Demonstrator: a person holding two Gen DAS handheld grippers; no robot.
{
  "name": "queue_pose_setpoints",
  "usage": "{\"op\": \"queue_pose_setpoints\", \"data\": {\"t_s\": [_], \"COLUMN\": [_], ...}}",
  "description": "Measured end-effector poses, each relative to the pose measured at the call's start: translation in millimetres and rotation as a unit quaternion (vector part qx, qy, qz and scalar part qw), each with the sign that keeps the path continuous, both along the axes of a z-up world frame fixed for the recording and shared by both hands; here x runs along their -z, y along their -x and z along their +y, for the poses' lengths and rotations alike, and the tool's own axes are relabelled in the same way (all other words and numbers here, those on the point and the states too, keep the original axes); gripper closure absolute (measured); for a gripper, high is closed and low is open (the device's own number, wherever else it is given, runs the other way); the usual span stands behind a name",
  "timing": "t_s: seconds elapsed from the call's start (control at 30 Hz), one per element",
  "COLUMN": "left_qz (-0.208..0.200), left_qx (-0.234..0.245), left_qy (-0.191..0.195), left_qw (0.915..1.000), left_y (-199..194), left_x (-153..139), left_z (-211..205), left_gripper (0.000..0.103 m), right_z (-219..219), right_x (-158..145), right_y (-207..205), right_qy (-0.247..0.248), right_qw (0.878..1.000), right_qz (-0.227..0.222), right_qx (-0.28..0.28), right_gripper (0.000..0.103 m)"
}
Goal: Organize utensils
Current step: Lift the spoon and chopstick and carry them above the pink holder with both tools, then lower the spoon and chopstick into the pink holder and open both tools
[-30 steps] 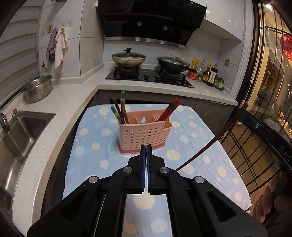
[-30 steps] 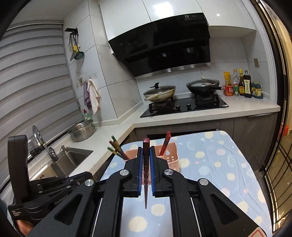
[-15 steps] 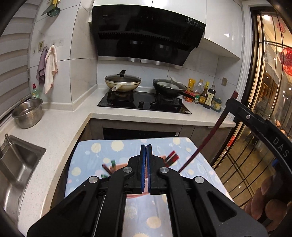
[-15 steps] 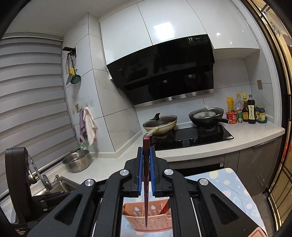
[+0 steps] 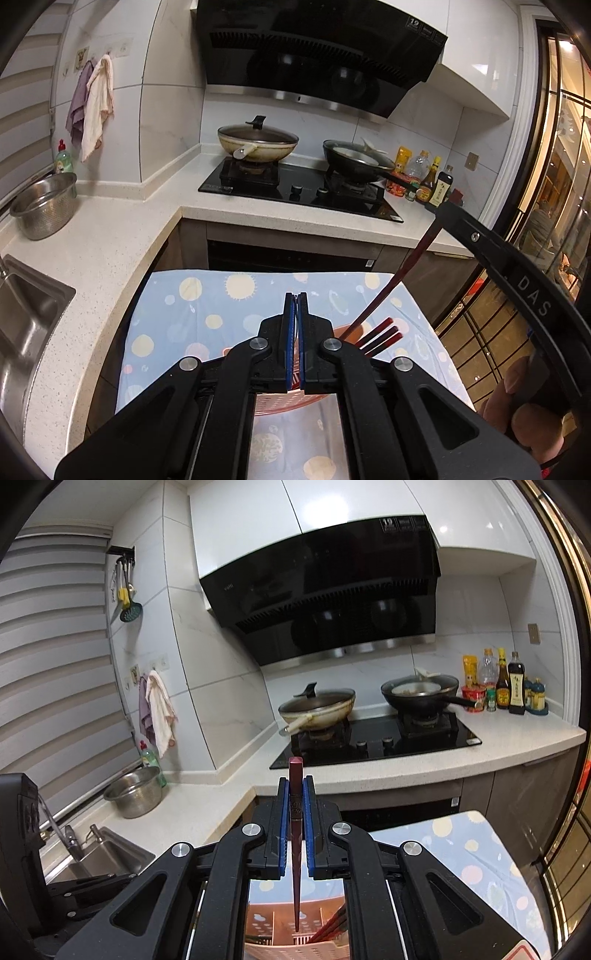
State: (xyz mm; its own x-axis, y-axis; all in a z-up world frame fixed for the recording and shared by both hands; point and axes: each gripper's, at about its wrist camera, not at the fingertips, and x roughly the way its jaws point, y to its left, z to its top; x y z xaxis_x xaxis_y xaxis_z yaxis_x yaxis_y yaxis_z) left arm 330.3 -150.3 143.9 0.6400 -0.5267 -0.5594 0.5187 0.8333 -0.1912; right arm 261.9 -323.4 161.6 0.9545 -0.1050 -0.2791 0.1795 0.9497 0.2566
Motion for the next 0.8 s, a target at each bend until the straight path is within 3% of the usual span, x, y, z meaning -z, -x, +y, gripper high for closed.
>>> {"op": "queue_pose_setpoints", "data": {"t_s": [0.4, 0.8], "left_qz": [0.013, 0.012], "left_qx": [-0.02, -0.028], "left_qy": [-0.04, -0.054], "left_qw": [0.9989, 0.9981], "left_y": [-12, -15], "left_x": [32, 41], "left_z": [-7, -11], "left_gripper": [0.102, 0.102], "right_z": [6, 8], "right_x": [39, 58], "right_y": [-20, -31], "right_qy": [-0.001, 0.001], "right_qw": [0.999, 0.997], "right_qz": [0.044, 0.071], "right_qx": [-0.008, -0.013], "right_gripper": [0.096, 0.096]}}
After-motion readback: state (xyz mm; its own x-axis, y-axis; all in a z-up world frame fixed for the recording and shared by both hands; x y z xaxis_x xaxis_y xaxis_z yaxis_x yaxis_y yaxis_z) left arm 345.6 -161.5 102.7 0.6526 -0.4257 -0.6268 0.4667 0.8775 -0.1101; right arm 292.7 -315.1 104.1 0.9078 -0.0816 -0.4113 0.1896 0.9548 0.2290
